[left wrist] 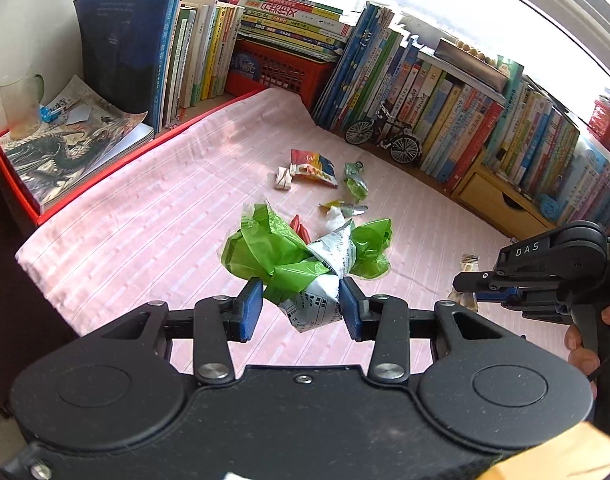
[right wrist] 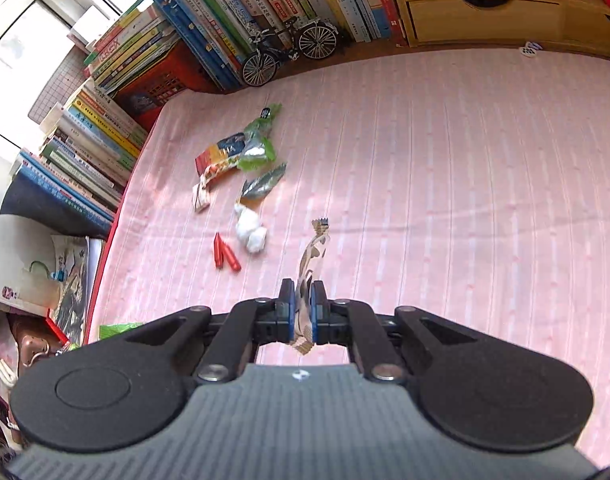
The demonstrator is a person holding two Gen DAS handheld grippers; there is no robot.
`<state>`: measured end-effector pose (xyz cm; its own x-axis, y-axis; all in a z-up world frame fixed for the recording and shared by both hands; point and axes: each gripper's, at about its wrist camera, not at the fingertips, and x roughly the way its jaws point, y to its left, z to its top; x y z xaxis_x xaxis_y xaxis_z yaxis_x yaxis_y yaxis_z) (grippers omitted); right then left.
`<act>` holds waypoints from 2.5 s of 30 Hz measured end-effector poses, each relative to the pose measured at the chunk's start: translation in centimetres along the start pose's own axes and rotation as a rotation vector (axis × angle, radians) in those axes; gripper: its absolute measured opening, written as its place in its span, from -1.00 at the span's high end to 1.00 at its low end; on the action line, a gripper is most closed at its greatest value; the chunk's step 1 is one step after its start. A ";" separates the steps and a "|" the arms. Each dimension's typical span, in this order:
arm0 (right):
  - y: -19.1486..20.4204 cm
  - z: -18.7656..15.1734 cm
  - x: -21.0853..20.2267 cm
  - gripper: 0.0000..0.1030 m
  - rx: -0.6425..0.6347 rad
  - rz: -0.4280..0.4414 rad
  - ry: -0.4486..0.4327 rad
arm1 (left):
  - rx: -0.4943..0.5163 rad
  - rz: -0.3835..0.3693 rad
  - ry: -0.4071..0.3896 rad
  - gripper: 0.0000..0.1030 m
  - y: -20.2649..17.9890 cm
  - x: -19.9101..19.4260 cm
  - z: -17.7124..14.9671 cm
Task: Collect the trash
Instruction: 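Carry the green bag and clear wrapper over the black bin with both tools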
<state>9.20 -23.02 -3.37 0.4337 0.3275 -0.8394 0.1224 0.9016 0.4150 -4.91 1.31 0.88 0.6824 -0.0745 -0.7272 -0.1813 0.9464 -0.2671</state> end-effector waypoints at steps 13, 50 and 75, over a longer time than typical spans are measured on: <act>2.5 -13.7 -4.1 0.79 0.007 -0.033 0.013 | 0.066 -0.013 0.098 0.24 6.6 -6.8 -7.7; 9.0 -32.1 7.8 0.75 -0.150 -0.132 0.328 | -0.190 0.077 0.421 0.24 22.5 -0.6 -23.5; 7.4 -34.4 15.0 0.39 -0.152 -0.205 0.391 | -0.196 0.111 0.559 0.23 24.1 7.1 -28.3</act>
<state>-14.06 -1.69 -24.95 0.0413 0.1939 -0.9802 0.0252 0.9805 0.1950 -24.43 14.74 -28.63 0.1858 -0.1831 -0.9654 -0.3938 0.8863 -0.2439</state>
